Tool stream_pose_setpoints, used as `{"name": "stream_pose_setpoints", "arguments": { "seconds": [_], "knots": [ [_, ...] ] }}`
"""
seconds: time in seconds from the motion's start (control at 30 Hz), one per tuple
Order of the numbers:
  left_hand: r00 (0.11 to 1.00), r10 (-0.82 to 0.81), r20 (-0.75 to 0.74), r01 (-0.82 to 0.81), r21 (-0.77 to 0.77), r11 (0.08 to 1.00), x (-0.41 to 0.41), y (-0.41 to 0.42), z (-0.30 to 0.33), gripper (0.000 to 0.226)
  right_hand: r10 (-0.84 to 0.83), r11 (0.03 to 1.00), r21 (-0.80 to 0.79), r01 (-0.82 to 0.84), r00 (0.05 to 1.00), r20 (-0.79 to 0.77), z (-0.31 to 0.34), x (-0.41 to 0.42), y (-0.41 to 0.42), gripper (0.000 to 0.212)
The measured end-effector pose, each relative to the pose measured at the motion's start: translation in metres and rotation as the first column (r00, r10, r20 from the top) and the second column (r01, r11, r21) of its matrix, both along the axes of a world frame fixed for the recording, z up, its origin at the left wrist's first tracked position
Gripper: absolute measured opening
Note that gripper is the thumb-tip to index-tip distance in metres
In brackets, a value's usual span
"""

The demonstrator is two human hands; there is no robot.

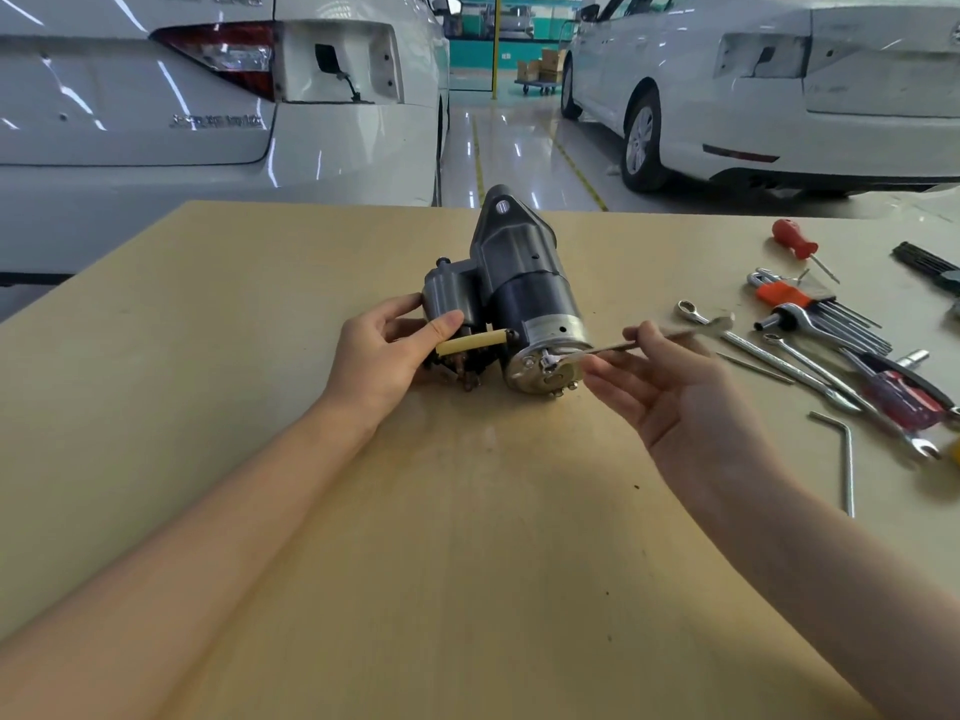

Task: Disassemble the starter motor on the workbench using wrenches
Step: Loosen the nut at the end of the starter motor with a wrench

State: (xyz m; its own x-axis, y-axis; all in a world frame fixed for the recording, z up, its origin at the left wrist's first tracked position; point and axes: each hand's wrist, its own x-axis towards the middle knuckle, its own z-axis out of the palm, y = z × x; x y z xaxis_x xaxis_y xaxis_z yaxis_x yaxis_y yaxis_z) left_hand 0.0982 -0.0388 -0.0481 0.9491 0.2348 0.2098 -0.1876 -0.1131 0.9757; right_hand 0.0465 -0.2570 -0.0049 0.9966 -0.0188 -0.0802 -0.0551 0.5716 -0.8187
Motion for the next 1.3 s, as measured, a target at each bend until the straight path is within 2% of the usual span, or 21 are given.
{"name": "stream_pose_setpoints", "arguments": {
  "seconds": [0.07,0.1,0.13,0.17,0.2,0.23,0.3,0.33,0.4,0.43,0.53,0.57,0.6,0.63,0.7,0.77,0.8,0.9,1.0,1.2,1.3],
  "knots": [
    [1.000,-0.001,-0.009,0.001,0.007,1.000,0.000,0.001,0.000,0.054,-0.009,0.955,-0.288,0.066,0.981,0.196,0.011,-0.001,0.002,0.012],
    [1.000,-0.005,-0.015,0.005,0.006,1.000,-0.001,0.000,0.000,0.054,0.025,0.872,-0.469,0.137,0.946,0.323,0.017,-0.002,0.005,0.012],
    [1.000,-0.011,-0.022,0.011,0.002,1.000,-0.001,0.000,0.001,0.055,0.102,0.733,-0.635,0.242,0.885,0.455,0.022,-0.003,0.009,0.012],
    [1.000,-0.012,-0.027,0.012,-0.006,1.000,-0.002,-0.001,0.002,0.055,0.233,0.548,-0.748,0.376,0.790,0.568,0.027,-0.003,0.015,0.013],
    [1.000,-0.008,-0.030,0.007,-0.014,1.000,-0.002,-0.001,0.002,0.054,0.407,0.356,-0.786,0.504,0.674,0.617,0.031,-0.004,0.022,0.015],
    [0.999,-0.001,-0.033,0.000,-0.022,1.000,-0.002,-0.001,0.002,0.051,0.574,0.188,-0.781,0.596,0.578,0.580,0.030,-0.005,0.031,0.017],
    [0.999,0.002,-0.035,-0.003,-0.023,1.000,-0.002,-0.001,0.002,0.046,0.781,-0.104,-0.743,0.661,0.517,0.350,0.023,-0.008,0.046,0.016],
    [0.999,0.002,-0.033,-0.002,-0.006,1.000,-0.002,-0.001,0.002,0.044,0.827,-0.192,-0.702,0.686,0.498,0.262,0.016,-0.009,0.050,0.012],
    [1.000,0.005,-0.023,-0.005,0.032,0.999,-0.002,-0.002,0.001,0.041,0.857,-0.284,-0.596,0.751,0.478,0.194,0.005,-0.012,0.051,0.005],
    [1.000,0.008,-0.018,-0.007,0.049,0.999,-0.002,-0.002,0.001,0.041,0.860,-0.262,-0.561,0.785,0.453,0.233,0.002,-0.014,0.047,0.009],
    [1.000,0.018,-0.020,-0.016,0.075,0.997,-0.002,-0.001,0.001,0.046,0.835,-0.005,-0.471,0.882,0.263,0.483,-0.004,-0.016,0.029,0.014],
    [1.000,0.021,-0.022,-0.019,0.075,0.997,-0.002,0.000,0.001,0.049,0.800,0.081,-0.484,0.871,0.233,0.553,-0.006,-0.017,0.024,0.019],
    [0.999,0.024,-0.023,-0.023,0.073,0.997,-0.002,0.000,0.001,0.052,0.743,0.166,-0.547,0.821,0.261,0.617,-0.009,-0.019,0.020,0.024],
    [0.999,0.027,-0.025,-0.025,0.068,0.997,-0.002,0.000,0.001,0.055,0.658,0.269,-0.635,0.724,0.343,0.670,-0.012,-0.020,0.018,0.023],
    [0.999,0.025,-0.024,-0.023,0.061,0.998,-0.002,0.000,0.002,0.058,0.401,0.563,-0.711,0.422,0.613,0.681,-0.017,-0.022,0.016,0.014],
    [0.999,0.023,-0.024,-0.021,0.070,0.997,-0.002,0.000,0.003,0.057,0.160,0.833,-0.536,0.138,0.867,0.473,-0.014,-0.020,0.015,0.013],
    [0.999,0.022,-0.030,-0.020,0.066,0.998,-0.002,0.000,0.003,0.056,0.095,0.895,-0.441,0.070,0.935,0.342,-0.013,-0.017,0.014,0.015],
    [0.999,0.017,-0.049,-0.016,0.032,0.999,-0.002,0.000,0.003,0.056,0.043,0.983,-0.177,-0.035,0.998,0.041,-0.015,-0.010,0.010,0.021],
    [0.999,0.018,-0.050,-0.017,0.033,0.999,-0.003,-0.001,0.003,0.056,0.042,0.999,0.005,-0.041,0.993,-0.107,-0.017,-0.006,0.011,0.026],
    [0.999,0.013,-0.032,-0.011,0.052,0.999,-0.004,-0.001,0.004,0.074,0.001,0.993,0.119,0.019,0.987,-0.163,-0.015,-0.002,0.008,0.025],
    [1.000,0.015,-0.025,-0.014,0.057,0.998,-0.003,-0.001,0.003,0.069,-0.001,0.991,0.135,0.024,0.986,-0.167,-0.013,-0.002,0.007,0.024]
  ]
}}
